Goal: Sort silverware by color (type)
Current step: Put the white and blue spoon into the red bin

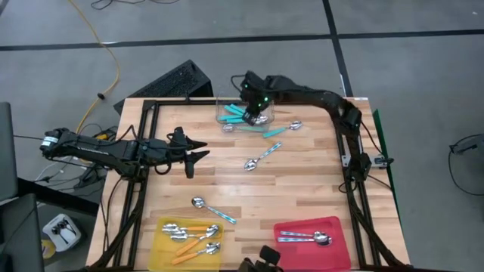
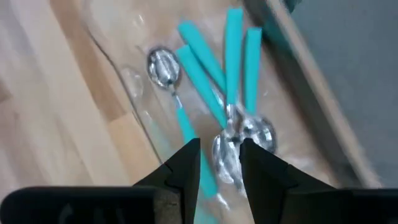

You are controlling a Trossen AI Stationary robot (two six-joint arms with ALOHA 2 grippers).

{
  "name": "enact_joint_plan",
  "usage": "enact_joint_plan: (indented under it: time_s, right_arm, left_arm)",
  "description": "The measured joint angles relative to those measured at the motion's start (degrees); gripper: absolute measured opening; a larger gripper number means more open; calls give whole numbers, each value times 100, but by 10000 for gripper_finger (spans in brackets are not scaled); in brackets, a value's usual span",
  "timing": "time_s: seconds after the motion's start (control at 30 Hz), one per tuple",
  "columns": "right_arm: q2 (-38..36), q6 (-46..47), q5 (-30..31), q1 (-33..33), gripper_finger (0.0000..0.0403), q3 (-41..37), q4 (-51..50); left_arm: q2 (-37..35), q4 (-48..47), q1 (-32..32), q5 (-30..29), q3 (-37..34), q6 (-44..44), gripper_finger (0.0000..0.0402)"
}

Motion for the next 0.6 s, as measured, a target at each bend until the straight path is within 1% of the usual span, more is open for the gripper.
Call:
enact_joint_plan:
  time_s: [0.1, 0.2, 0.37, 0.47, 0.6]
  right_arm:
    - [-269, -255, 138, 29, 136, 619, -990]
    - [-702, -432, 151, 21, 134, 1000, -1600]
    - [-1502, -738, 139, 138, 129, 1034, -2321]
    - [-2047, -737, 145, 156, 128, 1034, -2857]
    - [-2696, -649, 153, 156, 128, 1034, -3307]
  left_arm:
    - [-2, 1, 0, 1, -1, -24, 136]
    - [0, 1, 0, 0, -1, -47, 136]
    - [0, -3, 0, 7, -2, -162, 136]
    - [-1, -6, 0, 45, -2, -236, 136]
    - [0, -4, 0, 45, -2, -284, 136]
